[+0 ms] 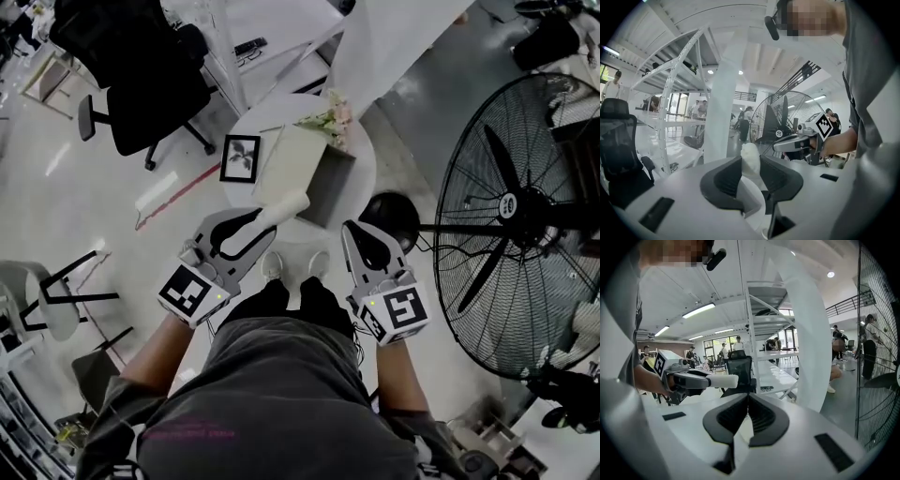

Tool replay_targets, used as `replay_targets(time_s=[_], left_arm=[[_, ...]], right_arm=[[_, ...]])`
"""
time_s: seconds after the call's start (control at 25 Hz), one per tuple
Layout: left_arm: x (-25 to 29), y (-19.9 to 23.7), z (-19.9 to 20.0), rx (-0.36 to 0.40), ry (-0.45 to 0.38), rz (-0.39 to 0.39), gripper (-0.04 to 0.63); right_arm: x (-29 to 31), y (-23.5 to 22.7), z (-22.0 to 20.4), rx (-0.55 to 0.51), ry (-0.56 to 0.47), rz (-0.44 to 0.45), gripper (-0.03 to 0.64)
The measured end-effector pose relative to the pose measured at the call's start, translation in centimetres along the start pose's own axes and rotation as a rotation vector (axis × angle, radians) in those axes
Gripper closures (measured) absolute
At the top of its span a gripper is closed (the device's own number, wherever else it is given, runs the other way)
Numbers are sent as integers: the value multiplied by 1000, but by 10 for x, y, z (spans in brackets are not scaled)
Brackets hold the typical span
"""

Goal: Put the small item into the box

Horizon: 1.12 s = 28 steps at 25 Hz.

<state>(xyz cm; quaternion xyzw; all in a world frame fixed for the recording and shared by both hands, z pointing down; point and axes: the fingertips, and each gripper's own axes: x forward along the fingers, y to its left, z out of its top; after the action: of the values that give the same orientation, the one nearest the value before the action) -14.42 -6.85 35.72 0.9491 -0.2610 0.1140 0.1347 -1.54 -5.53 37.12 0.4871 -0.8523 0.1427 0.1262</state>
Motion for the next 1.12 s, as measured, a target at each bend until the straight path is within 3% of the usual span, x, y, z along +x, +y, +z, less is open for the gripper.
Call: replay_targets(time_s=[0.2, 0.44, 0.56, 0.68, 0.8, 1.12], left_arm=[[29, 6, -14, 44, 12, -4, 465], [70, 10, -39, -7, 104, 34, 463], [95, 17, -50, 38, 118, 46, 465], [120, 23, -61, 14, 161, 60, 465], [145, 30, -75, 71, 187, 53, 463], [209, 38, -118, 122, 309, 12, 465]], right_arm=[[8, -24, -11, 30, 20, 8, 594], [20, -60, -30, 73, 43, 40, 594], [28, -82, -38, 92, 52, 51, 594], [35, -103, -48, 112, 59, 56, 594], [40, -119, -59, 140, 65, 57, 594], [46, -160, -89, 214, 99, 37, 594]])
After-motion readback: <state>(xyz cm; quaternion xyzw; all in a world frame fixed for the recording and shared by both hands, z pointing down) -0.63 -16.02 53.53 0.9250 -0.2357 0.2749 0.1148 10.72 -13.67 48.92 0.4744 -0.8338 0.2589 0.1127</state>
